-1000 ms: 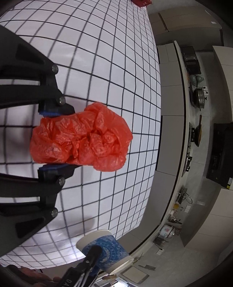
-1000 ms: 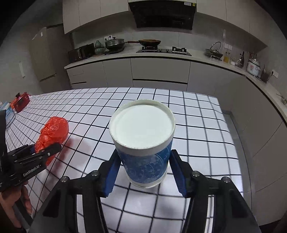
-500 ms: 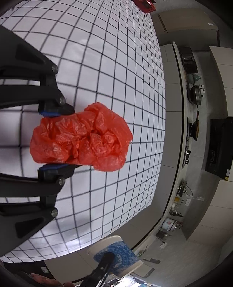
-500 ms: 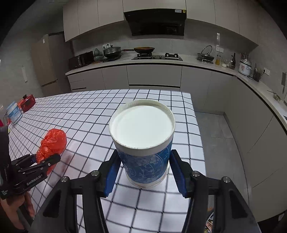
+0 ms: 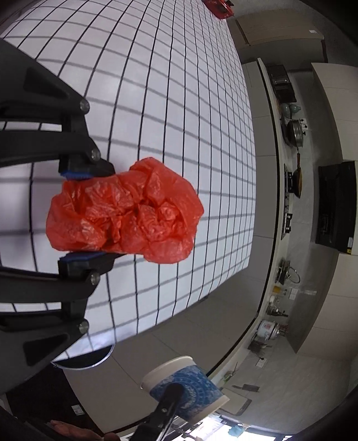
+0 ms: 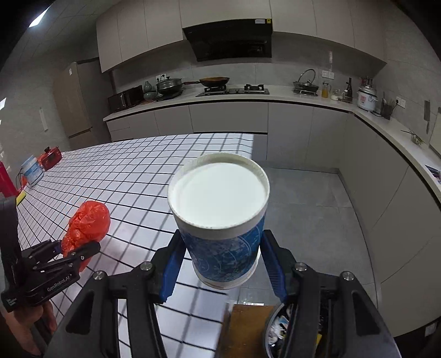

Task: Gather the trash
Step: 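Lift the red bag and cup and carry both over the black bin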

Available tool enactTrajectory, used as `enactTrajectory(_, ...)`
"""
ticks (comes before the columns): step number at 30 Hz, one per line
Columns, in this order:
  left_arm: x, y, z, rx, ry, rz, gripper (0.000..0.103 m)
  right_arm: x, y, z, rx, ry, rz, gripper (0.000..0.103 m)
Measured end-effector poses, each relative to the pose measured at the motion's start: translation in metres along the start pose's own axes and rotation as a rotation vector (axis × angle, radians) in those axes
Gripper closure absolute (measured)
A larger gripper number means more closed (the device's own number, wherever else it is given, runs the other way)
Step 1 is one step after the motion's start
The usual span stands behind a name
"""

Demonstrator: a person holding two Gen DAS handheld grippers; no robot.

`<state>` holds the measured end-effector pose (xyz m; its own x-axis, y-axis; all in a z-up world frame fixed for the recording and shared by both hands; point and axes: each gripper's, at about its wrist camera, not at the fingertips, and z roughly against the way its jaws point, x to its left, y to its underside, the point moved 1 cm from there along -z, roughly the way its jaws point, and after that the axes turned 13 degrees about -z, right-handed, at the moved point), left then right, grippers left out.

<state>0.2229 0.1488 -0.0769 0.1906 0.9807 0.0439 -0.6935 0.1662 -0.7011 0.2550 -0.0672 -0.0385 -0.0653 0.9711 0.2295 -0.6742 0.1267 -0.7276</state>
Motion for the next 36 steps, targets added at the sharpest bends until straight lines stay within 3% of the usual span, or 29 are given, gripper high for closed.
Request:
enactTrajectory(18,-0.150,-0.006,0.003,-0.021,0.126,-0.122,0.063,-0.164,0.025,0.071,-0.028,0.126,-0.084,0.046)
enactTrajectory(26,-0.238,0.002,-0.016,0.008,0.219,-0.174,0.063,-0.238,0.055,0.071,0.016,0.151,-0.125,0.045)
enactTrajectory(30,-0.270,0.013,-0.039,0.052,0.230,-0.176,0.063,-0.265,0.071,0.067,0.040,0.139,-0.133,0.045)
enactTrajectory(36,-0.299,0.042,-0.083,0.134,0.248,-0.149,0.063,-0.289,0.104,0.027,0.116,0.077,-0.087,0.045)
